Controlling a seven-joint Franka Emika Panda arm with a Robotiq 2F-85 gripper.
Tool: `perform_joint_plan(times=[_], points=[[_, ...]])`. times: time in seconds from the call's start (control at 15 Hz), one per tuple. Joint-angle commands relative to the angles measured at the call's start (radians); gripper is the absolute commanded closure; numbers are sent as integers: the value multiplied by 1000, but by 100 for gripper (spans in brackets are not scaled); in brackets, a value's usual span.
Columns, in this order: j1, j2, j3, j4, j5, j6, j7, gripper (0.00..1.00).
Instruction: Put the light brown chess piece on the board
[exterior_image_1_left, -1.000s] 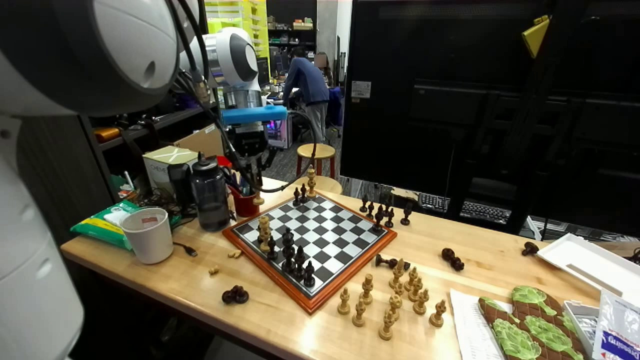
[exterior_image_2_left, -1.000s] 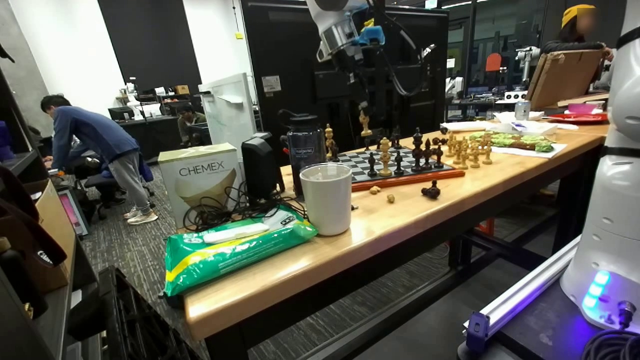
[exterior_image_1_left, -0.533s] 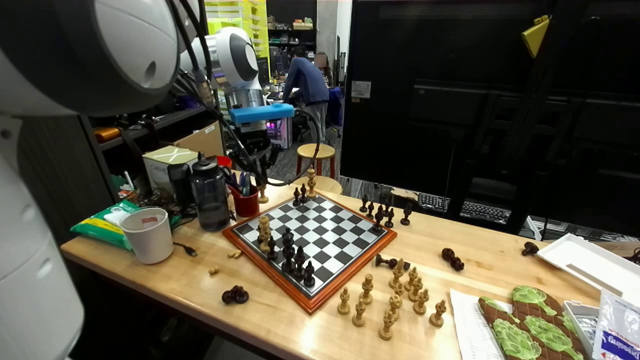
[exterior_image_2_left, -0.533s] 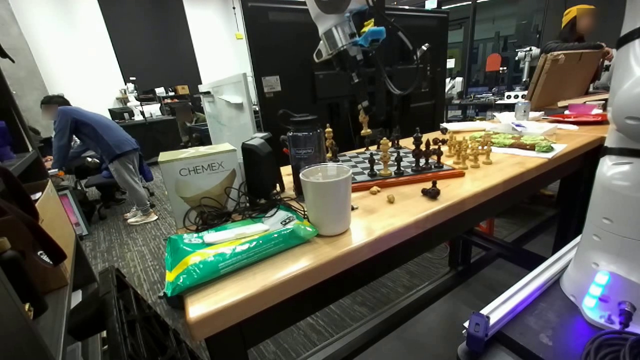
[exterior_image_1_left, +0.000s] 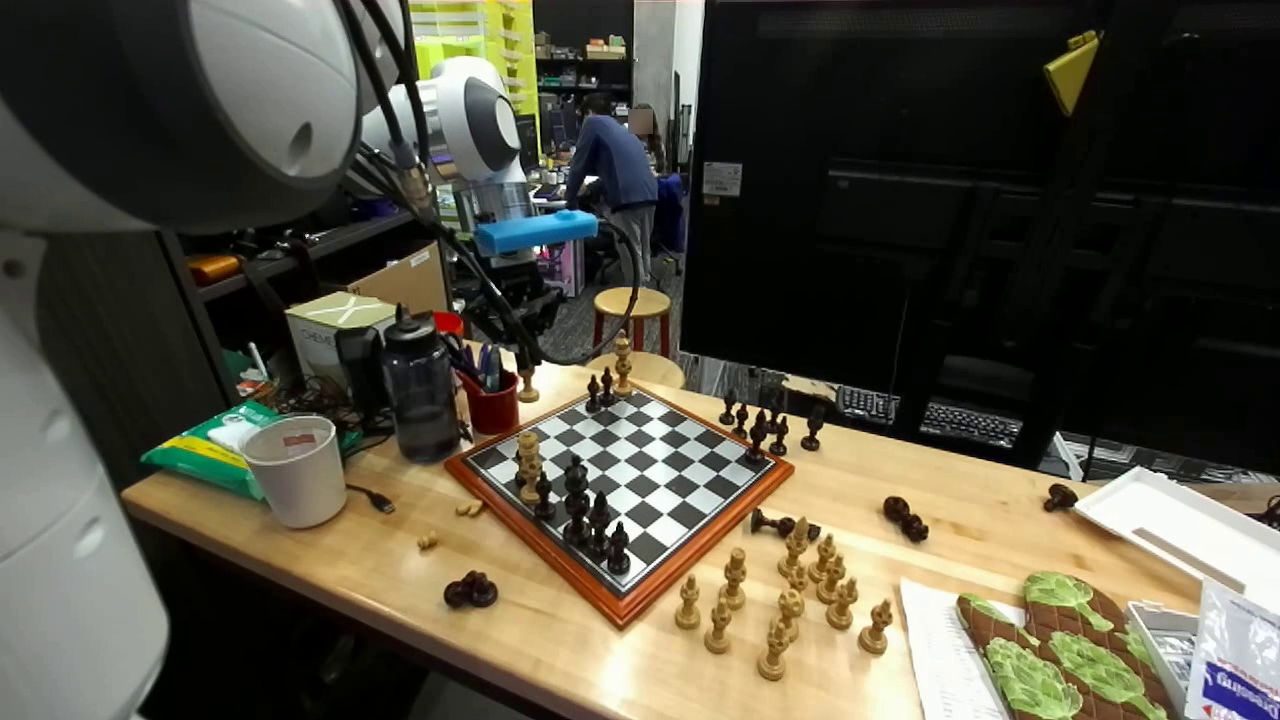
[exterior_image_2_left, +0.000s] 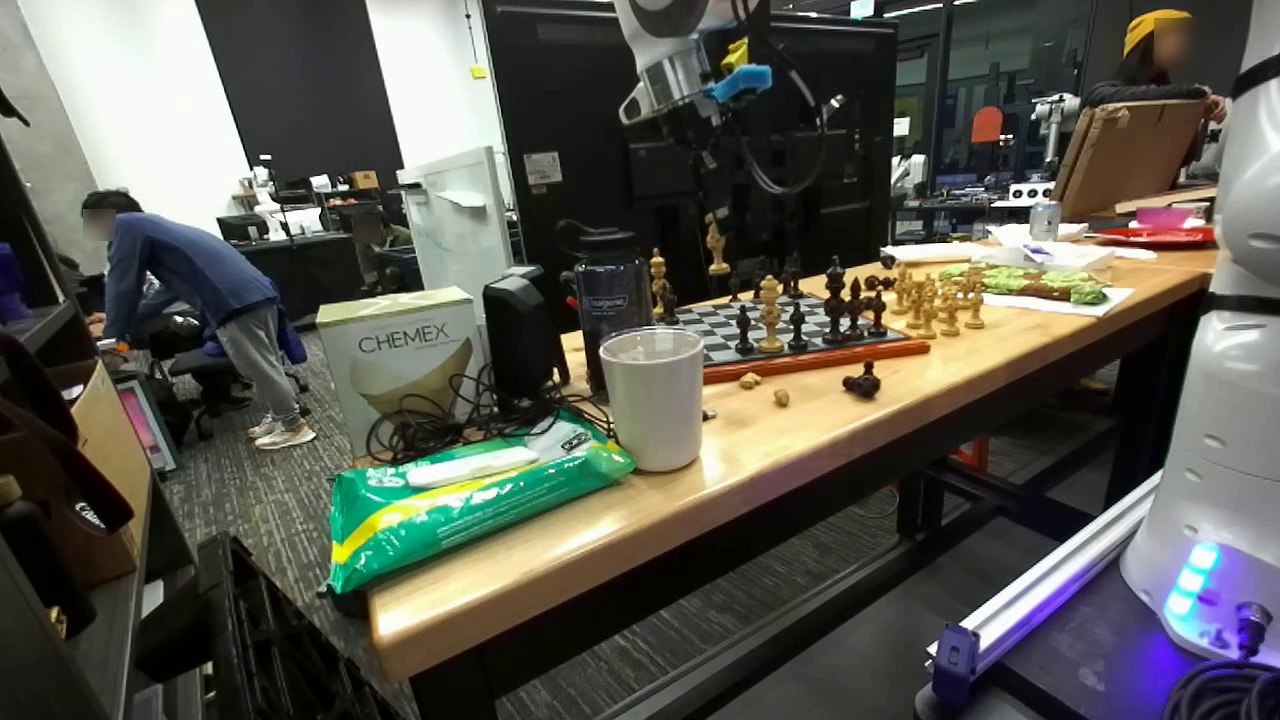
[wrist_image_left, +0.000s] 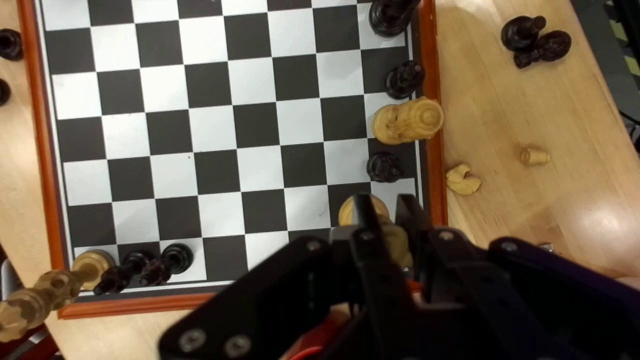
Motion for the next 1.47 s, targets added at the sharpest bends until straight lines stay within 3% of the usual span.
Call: perform_joint_plan(times=[0.0, 1.4], points=[[-3, -31, -4, -39, 15, 44, -63, 96], [6, -28, 5, -108, 92, 121, -96, 96]])
